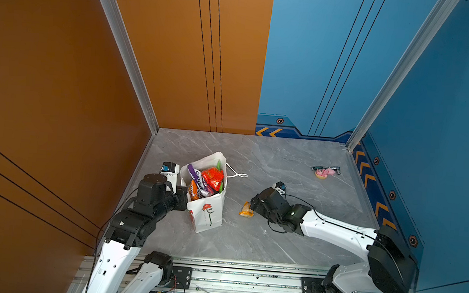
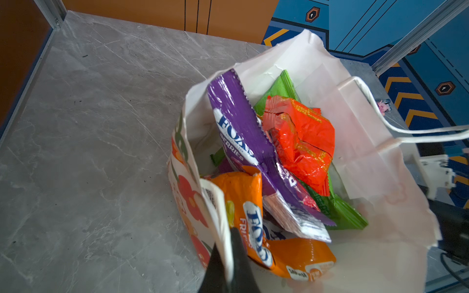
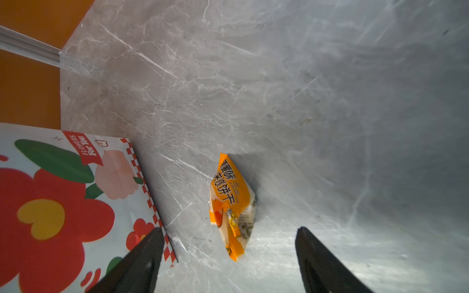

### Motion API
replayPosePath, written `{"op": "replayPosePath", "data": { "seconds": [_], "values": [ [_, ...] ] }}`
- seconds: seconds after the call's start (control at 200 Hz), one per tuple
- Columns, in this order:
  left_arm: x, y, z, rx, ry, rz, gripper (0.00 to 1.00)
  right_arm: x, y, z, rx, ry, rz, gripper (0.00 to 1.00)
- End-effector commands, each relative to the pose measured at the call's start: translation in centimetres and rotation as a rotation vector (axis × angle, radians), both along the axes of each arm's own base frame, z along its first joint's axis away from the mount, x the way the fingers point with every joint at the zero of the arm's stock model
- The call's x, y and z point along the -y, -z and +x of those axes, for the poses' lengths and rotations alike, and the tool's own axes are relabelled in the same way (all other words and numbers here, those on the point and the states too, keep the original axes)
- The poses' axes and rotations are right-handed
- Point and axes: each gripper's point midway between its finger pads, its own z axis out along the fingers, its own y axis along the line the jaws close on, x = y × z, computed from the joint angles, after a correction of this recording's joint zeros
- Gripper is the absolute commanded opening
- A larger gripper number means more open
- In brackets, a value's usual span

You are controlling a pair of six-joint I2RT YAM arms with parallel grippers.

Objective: Place the snacks into the paper bag
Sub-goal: 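Move the right gripper out of the bag down to the yellow biscuit packet, then close the right gripper on the yellow biscuit packet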

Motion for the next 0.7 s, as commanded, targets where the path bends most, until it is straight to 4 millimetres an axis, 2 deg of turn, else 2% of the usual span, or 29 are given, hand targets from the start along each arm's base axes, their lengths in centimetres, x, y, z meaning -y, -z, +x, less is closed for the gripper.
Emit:
{"op": "replayPosePath", "data": {
  "seconds": [0.0, 0.145, 0.415, 0.696],
  "values": [
    [-0.5, -4.1, 1.2, 0.181, -0.022, -0.002, 0.00, -2.5, 0.8, 0.3, -0.082, 0.035, 0.125, 0.84],
    [-0.4, -4.1, 1.2, 0.180, -0.020, 0.000, 0.00, -3.0, 2.7, 0.5, -0.136, 0.105, 0.170, 0.83],
    [-0.4, -4.1, 1.2, 0.180, -0.019, -0.002, 0.00, -3.2, 4.8, 0.4, -0.182, 0.167, 0.187, 0.80],
    [-0.4, -4.1, 1.2, 0.181, -0.020, -0.003, 0.00, -2.2, 5.8, 0.0, -0.179, 0.226, 0.139, 0.72]
  ]
}}
